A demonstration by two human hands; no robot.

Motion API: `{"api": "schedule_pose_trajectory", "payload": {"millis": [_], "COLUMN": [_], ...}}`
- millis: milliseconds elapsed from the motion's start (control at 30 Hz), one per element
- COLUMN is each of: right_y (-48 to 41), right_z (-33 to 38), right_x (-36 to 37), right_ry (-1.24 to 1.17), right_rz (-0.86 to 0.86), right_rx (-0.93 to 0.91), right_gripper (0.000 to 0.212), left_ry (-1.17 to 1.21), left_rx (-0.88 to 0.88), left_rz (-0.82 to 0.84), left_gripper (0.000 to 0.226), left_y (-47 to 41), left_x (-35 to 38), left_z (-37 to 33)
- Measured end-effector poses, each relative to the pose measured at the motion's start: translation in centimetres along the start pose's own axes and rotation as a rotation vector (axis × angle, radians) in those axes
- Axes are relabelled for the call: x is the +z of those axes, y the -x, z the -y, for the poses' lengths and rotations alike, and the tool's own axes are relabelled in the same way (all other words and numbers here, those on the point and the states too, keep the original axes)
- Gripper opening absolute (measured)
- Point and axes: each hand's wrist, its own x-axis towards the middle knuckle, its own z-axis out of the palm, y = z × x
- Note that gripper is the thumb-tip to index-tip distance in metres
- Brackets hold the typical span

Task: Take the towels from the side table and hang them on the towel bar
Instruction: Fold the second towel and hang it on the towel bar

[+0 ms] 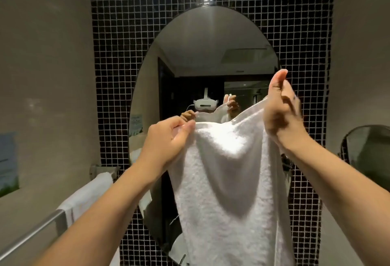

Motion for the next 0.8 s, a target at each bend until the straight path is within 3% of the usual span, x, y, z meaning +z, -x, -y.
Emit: {"api": "schedule_pose_trajectory", "payload": {"millis": [100, 200, 300, 367, 467, 567, 633, 667, 800], "right_y": [0.8, 1.2, 1.6, 1.4, 1.0, 0.8, 1.1, 1.3, 0.9], "right_z": [0.8, 1.4, 1.1, 0.8, 0.7, -0.2, -0.8, -0.9, -2.6], "right_x": [1.8, 3.7, 4.4, 4.5, 4.2, 4.1, 3.9, 3.7, 3.8], "right_ry": [-0.325, -0.278, -0.305, -0.281, -0.148, -0.040, -0.104, -0.075, 0.512], "right_rz": [0.090, 0.274, 0.390, 0.388, 0.327, 0.444, 0.572, 0.620, 0.742], "right_rx": [0.223, 0.249, 0.303, 0.341, 0.299, 0.427, 0.552, 0.569, 0.349], "right_gripper": [0.042, 0.051, 0.026, 0.018, 0.022, 0.068, 0.084, 0.083, 0.073], "left_ry": [0.108, 0.419, 0.761, 0.838, 0.898, 0.939, 0.913, 0.874, 0.869], "left_rx": [-0.168, -0.407, -0.548, -0.580, -0.628, -0.651, -0.668, -0.678, -0.692], "left_rz": [0.080, 0.272, 0.373, 0.366, 0.351, 0.354, 0.308, 0.274, 0.193], "left_gripper": [0.038, 0.041, 0.037, 0.037, 0.031, 0.028, 0.027, 0.026, 0.026], "left_y": [-0.9, -1.3, -1.6, -1.8, -2.1, -2.7, -3.0, -3.1, -3.5], "left_x": [0.7, 1.2, 1.9, 2.3, 2.2, 2.1, 2.0, 1.9, 1.7], "left_z": [-1.5, -2.8, -3.4, -3.2, -2.3, -0.8, 0.1, 0.4, 1.5]}}
